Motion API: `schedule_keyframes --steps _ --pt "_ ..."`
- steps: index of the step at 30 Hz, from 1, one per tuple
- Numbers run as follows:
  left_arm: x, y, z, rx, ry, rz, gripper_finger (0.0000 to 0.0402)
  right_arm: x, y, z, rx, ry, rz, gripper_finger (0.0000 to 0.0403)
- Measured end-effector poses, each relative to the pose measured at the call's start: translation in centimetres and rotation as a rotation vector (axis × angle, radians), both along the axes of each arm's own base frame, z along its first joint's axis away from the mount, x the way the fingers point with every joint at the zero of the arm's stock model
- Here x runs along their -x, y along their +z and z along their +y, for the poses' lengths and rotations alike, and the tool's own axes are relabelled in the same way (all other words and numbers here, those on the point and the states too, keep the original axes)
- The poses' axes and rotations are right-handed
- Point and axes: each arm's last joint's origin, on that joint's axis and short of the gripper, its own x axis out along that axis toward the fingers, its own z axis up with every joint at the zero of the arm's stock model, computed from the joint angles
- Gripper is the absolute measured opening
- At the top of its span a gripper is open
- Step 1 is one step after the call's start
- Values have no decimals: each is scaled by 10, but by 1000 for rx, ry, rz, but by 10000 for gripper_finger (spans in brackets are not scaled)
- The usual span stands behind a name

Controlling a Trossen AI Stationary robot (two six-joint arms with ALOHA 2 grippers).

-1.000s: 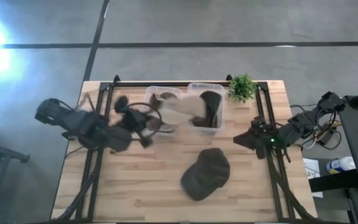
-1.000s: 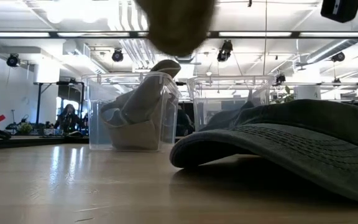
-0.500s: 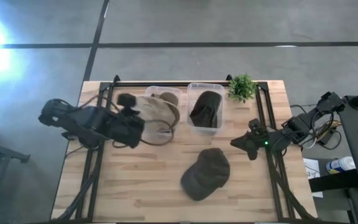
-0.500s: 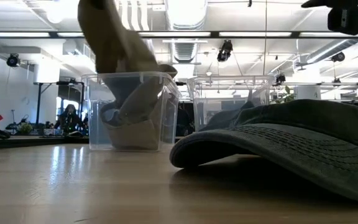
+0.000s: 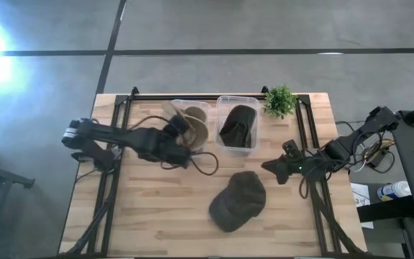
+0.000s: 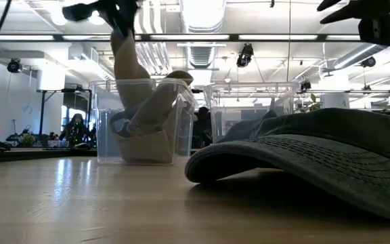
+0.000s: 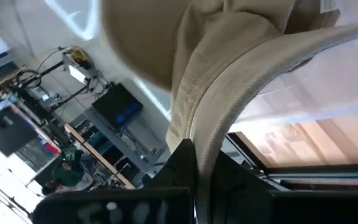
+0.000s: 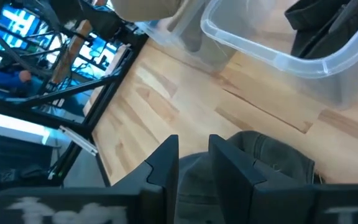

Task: Pick & Place hat
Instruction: Put the brown cap into the left transparent bin

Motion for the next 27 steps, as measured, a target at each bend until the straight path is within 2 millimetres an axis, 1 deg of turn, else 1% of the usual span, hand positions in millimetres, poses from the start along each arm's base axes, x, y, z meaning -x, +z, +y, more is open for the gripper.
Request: schedule_keyframes --steps 4,9,12,16,19,22,24,27 --pt "-24 -23 4 -31 -26 75 9 -5 -5 3 -14 -19 19 89" --pt "-51 -43 5 8 -81 74 9 -8 -8 5 -31 -35 30 84" --pt "-61 -55 4 48 -115 115 9 -9 -9 6 -35 -32 32 81" --pt "-68 -70 8 79 -81 144 9 -9 -8 6 -37 -29 30 80" --pt "-69 -71 9 85 -38 107 10 -9 -8 6 -43 -22 32 85" --pt "-69 -65 9 86 11 3 24 -9 -9 7 -57 10 47 91" --pt "-66 -54 9 96 31 -74 49 -9 -9 8 -72 33 57 96" --pt "-54 -33 10 77 40 -151 98 -9 -9 9 -84 55 66 105"
